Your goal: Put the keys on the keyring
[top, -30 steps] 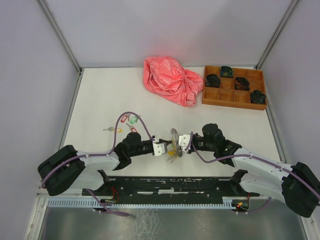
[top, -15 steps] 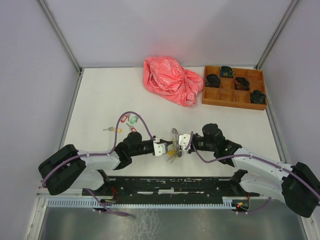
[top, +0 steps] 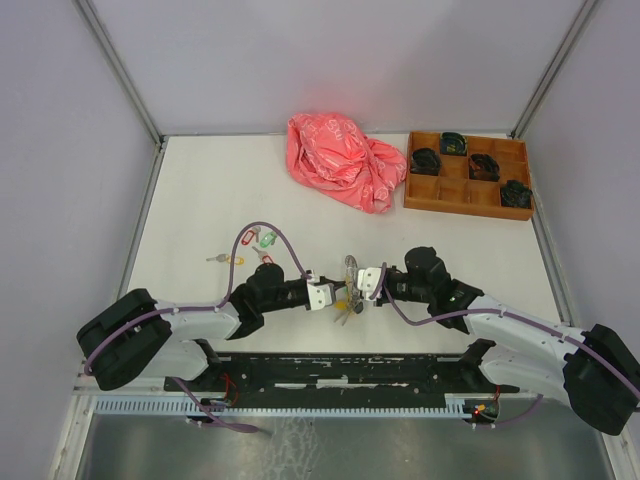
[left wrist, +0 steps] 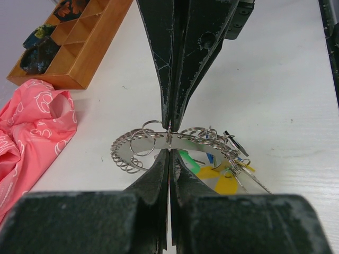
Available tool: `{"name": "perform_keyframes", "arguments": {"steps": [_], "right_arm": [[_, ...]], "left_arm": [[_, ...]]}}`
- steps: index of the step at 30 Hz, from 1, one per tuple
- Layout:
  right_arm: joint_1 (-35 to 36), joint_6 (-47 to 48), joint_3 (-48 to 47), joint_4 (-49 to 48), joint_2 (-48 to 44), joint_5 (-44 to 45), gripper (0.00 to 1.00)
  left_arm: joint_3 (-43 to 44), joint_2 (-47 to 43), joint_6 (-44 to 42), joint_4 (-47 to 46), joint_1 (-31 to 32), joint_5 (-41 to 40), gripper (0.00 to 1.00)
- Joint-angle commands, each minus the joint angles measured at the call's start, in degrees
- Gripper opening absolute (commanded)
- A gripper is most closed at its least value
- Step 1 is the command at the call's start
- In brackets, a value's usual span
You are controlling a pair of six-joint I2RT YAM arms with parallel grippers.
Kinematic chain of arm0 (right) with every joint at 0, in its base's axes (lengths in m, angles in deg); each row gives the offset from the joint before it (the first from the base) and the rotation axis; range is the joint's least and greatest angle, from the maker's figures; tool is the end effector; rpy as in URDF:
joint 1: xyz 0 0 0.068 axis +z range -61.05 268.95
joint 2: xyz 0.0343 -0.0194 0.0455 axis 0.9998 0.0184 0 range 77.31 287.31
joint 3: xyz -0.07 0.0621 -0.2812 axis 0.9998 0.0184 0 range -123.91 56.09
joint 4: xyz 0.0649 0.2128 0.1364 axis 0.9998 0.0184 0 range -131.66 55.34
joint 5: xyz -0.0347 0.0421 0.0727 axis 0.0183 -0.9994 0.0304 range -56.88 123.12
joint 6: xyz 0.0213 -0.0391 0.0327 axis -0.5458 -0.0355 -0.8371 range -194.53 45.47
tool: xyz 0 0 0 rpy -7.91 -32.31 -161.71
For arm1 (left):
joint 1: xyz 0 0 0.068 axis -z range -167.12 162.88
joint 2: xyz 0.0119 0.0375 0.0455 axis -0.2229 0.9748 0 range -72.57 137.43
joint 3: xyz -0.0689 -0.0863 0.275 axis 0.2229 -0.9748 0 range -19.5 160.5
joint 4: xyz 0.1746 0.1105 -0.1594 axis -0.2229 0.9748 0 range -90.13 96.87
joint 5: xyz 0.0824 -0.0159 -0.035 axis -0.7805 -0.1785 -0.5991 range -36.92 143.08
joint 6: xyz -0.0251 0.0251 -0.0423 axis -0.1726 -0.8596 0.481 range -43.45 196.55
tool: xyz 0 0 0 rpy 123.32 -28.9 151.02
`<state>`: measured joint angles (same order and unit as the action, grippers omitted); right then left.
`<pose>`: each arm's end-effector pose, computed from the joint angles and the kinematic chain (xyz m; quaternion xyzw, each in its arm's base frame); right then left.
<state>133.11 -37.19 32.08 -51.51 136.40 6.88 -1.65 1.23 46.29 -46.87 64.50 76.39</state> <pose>0.1347 0.1541 0.2236 -0.6290 0.5436 0.2224 0.5093 0.1332 -0.1920 0.2040 0.5876 0.4776 -0.2688 0.5953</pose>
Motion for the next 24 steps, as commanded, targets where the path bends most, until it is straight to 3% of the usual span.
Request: {"name": "perform_keyframes", "arguments": {"steps": [1,24], "right_arm": [[0.31,-0.53,-1.92,-3.81,-1.23,0.42,0.01],[0.31,-0.85,-1.87,-3.8,-1.73,-0.51,0.01]], "left_arm": [[1.58,-0.41,1.83,-2.24,0.27,-1.02,0.03],[2.41,0.43,3.03,-2.13,0.28,-1.85,0.03]]}}
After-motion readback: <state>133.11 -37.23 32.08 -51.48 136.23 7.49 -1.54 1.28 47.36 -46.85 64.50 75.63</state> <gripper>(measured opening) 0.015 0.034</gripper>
